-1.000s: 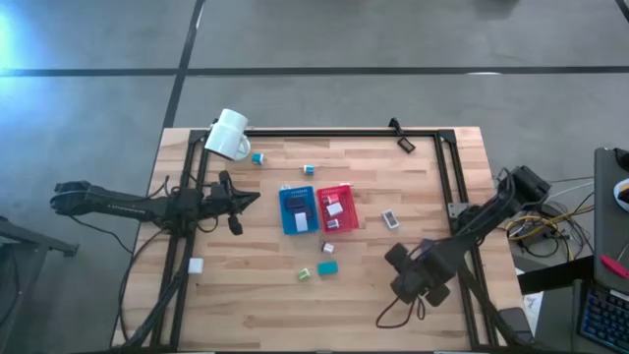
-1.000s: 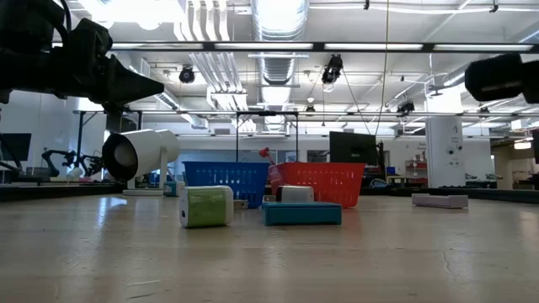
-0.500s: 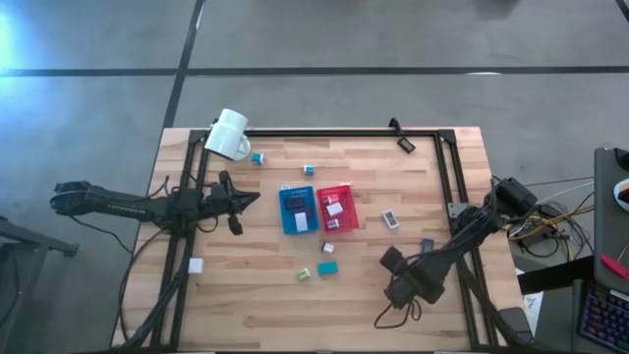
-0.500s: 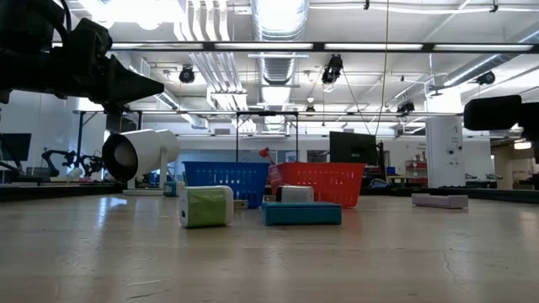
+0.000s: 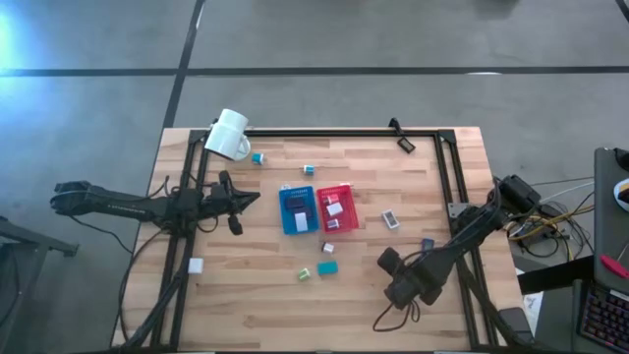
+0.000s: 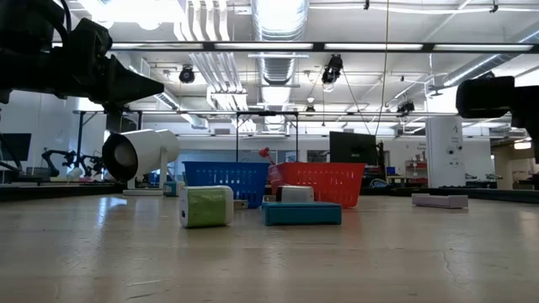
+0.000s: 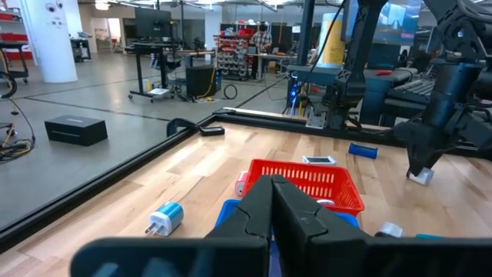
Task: Pick & Place Office items
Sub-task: Put the bottom black charger adapter into the red bin
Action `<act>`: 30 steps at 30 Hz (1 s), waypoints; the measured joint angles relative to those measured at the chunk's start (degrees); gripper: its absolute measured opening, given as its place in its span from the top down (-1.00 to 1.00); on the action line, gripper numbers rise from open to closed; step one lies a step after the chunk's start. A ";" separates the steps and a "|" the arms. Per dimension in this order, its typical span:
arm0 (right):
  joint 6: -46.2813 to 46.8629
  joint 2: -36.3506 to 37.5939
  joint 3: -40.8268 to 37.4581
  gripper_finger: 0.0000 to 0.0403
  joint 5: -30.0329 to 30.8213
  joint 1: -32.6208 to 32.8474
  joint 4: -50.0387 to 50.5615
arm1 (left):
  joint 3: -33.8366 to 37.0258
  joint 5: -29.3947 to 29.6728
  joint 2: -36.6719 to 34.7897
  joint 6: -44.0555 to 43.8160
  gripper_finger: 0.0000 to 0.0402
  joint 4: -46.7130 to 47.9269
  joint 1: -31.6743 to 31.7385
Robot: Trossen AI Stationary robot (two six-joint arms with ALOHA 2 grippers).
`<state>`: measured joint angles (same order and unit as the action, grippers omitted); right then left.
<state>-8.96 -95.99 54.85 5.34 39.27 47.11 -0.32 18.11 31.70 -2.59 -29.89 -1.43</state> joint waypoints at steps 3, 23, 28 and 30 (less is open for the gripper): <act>-0.06 -0.49 -0.06 0.07 -0.02 0.00 -0.18 | 0.00 0.00 0.00 0.00 0.95 0.00 0.00; 4.69 0.28 -0.61 0.41 -5.35 -1.01 -3.50 | 0.00 0.02 -0.02 0.42 0.95 0.39 0.02; 2.23 5.84 -1.06 0.41 -5.29 -3.25 -11.35 | 0.00 0.02 -0.02 0.40 0.95 0.39 0.00; 0.43 9.18 -1.26 0.41 -5.34 -4.68 -14.64 | 0.00 0.02 0.00 0.42 0.95 0.39 0.02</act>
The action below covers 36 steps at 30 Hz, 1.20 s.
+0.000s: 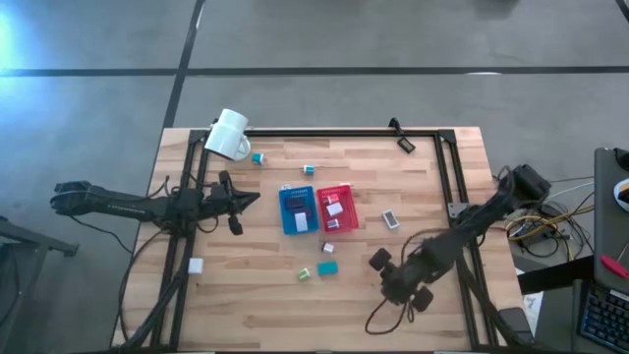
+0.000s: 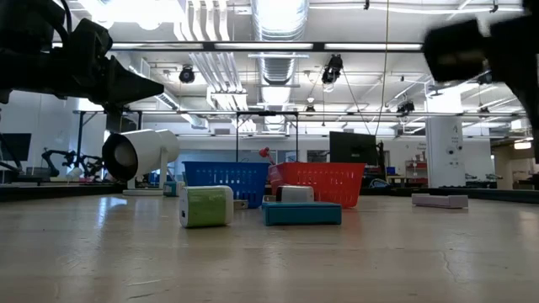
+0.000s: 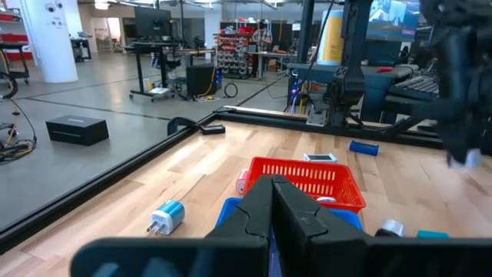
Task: Pick & Place Office items
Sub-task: Put the bottom black charger adapter into the red bin
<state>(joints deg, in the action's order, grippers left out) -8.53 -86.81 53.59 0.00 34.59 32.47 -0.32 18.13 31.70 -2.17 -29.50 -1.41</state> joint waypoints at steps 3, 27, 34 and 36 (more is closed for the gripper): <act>-2.39 6.07 -0.24 0.41 0.34 -3.36 -3.56 | 0.00 0.00 0.00 0.00 0.95 0.00 -0.02; 7.31 41.46 -39.65 0.41 -8.97 -37.81 -66.47 | 0.00 1.30 0.00 1.55 0.95 0.48 -0.02; 10.35 46.87 -42.96 0.41 -8.40 -39.67 -66.02 | 0.00 2.32 0.00 2.40 0.95 0.48 -0.02; 10.14 48.35 -43.76 0.41 -8.47 -40.11 -65.18 | 0.00 2.84 0.00 2.43 0.95 0.46 0.00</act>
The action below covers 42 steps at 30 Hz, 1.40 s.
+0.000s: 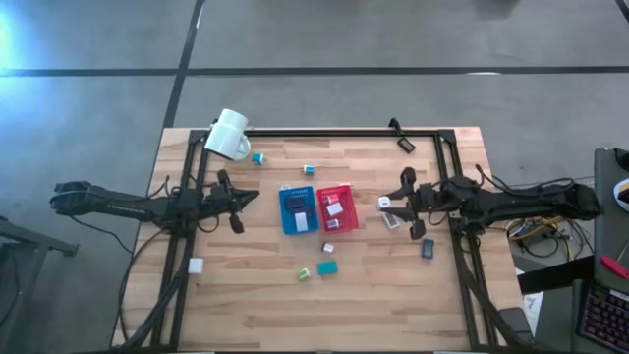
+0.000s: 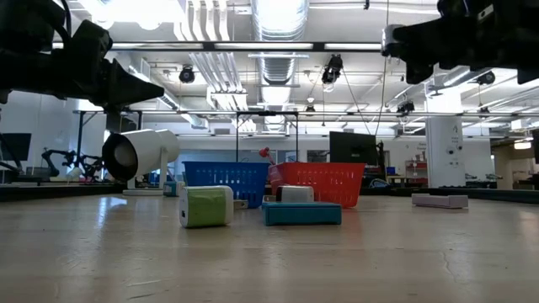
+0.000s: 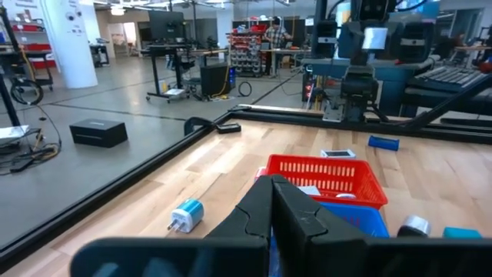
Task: Pick & Place Office items
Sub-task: Put the bottom black charger adapter into the red bin
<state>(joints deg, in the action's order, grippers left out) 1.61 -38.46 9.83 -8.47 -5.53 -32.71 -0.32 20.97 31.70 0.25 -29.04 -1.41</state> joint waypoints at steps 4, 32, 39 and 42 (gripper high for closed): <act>-0.05 2.72 -1.08 0.41 0.04 -1.50 -0.07 | 0.00 0.09 -0.01 -0.05 0.95 0.10 -0.02; 2.16 9.84 -4.31 0.40 -4.02 -8.52 7.20 | 0.00 0.17 0.00 -0.31 0.95 0.42 0.00; 1.68 9.82 -4.31 0.39 -4.02 -8.52 6.99 | 0.00 1.42 0.00 0.44 0.95 0.42 -0.02; 1.66 9.84 -4.31 0.40 -4.02 -8.52 6.94 | 0.00 2.23 0.00 0.37 0.95 0.42 -0.02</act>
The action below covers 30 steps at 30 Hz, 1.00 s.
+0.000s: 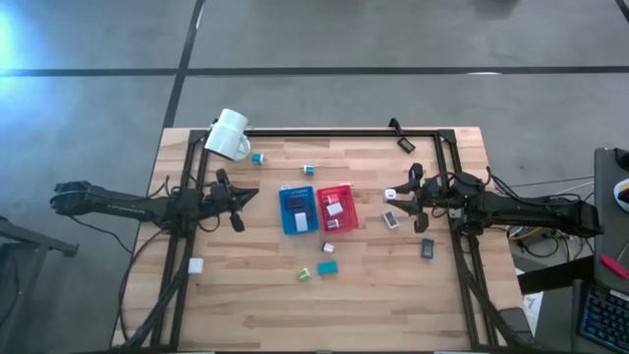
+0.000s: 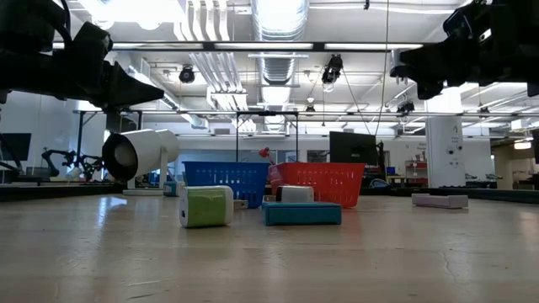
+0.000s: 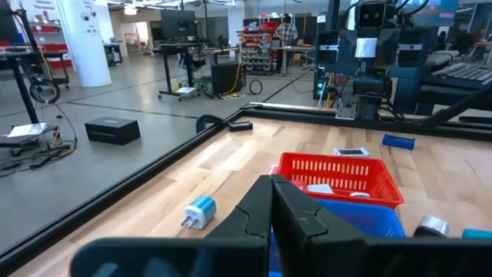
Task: Pick & Place Office items
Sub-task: Put the bottom black charger adapter into the red bin
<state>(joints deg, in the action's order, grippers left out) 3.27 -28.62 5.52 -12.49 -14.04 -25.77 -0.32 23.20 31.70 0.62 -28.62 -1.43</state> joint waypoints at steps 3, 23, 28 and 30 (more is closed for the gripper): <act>0.48 -0.02 0.00 0.39 0.00 0.02 -0.01 | 0.00 0.00 0.00 -0.66 0.95 0.00 0.00; 1.10 -1.36 0.02 0.37 0.44 0.04 -0.12 | 0.00 0.46 -0.01 -0.46 0.95 -0.08 0.00; 1.05 -3.70 0.59 0.37 0.46 0.04 -0.62 | 0.00 2.98 -0.04 -0.46 0.95 -0.57 0.02; 1.06 -4.94 1.05 0.37 0.46 0.04 -0.85 | 0.00 3.21 -0.04 -0.44 0.95 -0.55 0.02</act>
<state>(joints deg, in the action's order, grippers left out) 4.32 -33.56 6.57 -12.03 -14.00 -26.62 -0.32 26.41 31.66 0.19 -29.17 -1.41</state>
